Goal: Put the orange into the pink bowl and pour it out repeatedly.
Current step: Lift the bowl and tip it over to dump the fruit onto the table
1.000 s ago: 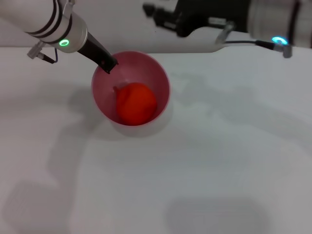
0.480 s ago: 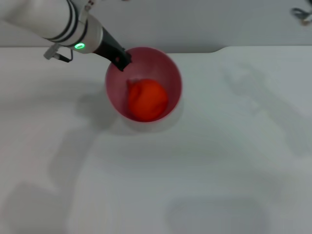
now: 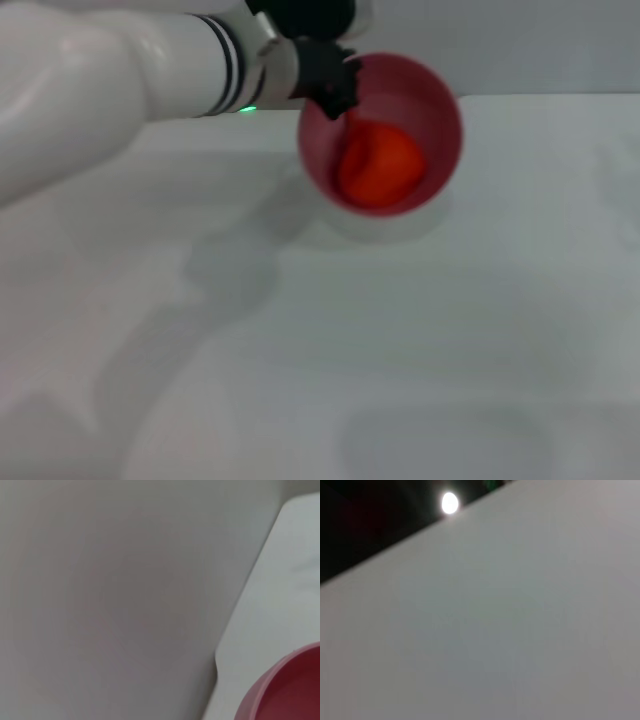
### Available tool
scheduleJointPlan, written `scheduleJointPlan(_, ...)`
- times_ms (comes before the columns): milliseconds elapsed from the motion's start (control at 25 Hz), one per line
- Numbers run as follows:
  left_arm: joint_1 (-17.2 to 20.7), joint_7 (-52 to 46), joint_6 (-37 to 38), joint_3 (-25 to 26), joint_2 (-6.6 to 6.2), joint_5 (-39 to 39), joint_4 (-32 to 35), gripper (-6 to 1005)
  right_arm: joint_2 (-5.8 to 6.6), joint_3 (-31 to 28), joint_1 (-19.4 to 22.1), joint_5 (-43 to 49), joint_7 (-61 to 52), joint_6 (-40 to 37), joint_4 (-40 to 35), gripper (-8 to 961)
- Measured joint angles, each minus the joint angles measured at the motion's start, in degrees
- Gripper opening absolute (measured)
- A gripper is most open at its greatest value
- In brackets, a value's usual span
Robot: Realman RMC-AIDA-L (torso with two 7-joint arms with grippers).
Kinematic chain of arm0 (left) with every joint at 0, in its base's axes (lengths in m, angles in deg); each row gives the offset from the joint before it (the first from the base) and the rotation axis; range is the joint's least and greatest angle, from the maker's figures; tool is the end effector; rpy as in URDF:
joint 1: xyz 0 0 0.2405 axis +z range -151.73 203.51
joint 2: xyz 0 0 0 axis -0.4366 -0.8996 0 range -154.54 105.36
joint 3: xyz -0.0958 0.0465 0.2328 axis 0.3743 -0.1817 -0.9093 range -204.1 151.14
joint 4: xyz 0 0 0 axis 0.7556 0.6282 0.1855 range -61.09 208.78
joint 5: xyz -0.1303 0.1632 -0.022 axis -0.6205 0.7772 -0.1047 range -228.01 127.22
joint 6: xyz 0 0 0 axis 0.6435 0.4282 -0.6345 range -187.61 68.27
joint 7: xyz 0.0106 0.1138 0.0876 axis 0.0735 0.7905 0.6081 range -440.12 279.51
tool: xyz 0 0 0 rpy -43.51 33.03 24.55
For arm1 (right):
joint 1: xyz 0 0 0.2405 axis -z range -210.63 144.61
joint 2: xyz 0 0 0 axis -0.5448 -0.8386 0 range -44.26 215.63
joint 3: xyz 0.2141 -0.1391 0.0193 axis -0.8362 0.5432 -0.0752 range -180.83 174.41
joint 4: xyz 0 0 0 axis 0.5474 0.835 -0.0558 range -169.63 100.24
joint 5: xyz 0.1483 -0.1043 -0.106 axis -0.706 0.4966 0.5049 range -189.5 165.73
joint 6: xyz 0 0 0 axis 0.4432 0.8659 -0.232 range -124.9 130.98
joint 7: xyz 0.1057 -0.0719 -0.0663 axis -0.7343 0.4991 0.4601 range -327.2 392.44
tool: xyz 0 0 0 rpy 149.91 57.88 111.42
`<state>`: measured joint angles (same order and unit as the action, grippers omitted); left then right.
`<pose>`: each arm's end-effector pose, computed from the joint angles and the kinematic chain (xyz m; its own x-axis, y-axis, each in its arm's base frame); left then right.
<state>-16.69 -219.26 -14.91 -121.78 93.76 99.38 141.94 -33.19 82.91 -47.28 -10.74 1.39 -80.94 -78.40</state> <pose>-0.0980 0.4312 -0.0406 0.9905 0.1189 -0.0695 0.0421 -0.7415 -0.6696 0.2146 0.3215 0.0990 0.2201 0.6226 -0.7509 -0.6816 -0.4525 -0.5750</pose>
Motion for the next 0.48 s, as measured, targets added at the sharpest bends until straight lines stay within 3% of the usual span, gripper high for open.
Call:
scheduleJointPlan(80, 0.0, 0.0, 0.0, 0.0, 0.00, 0.0, 0.0, 44, 0.01, -1.0, 0.3, -0.1, -1.6, -1.7, 0.5, 440)
scheduleJointPlan(120, 2.5, 1.2, -11.5, -7.5, 0.01, 0.3, 1.1, 44, 0.01, -1.5, 0.4, -0.1, -2.4, -2.2, 0.7, 440)
scheduleJointPlan(160, 4.0, 2.2, -19.8, -10.9, 0.05, 0.3, 0.8, 44, 0.02, -2.0, 0.5, -0.1, -3.4, -2.6, 1.1, 440)
scheduleJointPlan(280, 4.0, 2.2, -19.8, -10.9, 0.05, 0.3, 0.8, 44, 0.06, -3.4, 0.6, -0.1, -6.2, -3.8, 2.3, 440)
scheduleJointPlan(320, 6.5, 3.0, -31.4, -15.2, 0.08, 0.4, 0.5, 44, 0.10, -3.8, 0.6, -0.1, -6.9, -4.3, 2.6, 440)
scheduleJointPlan(400, 9.0, 3.1, -41.9, -18.8, 0.10, 0.4, 0.1, 44, 0.19, -4.3, 0.6, 0.1, -7.7, -4.9, 2.9, 439)
scheduleJointPlan(480, 9.8, 3.2, -46.0, -20.1, 0.09, 0.4, -0.4, 44, 0.21, -4.4, 0.7, 0.3, -7.8, -5.3, 2.9, 439)
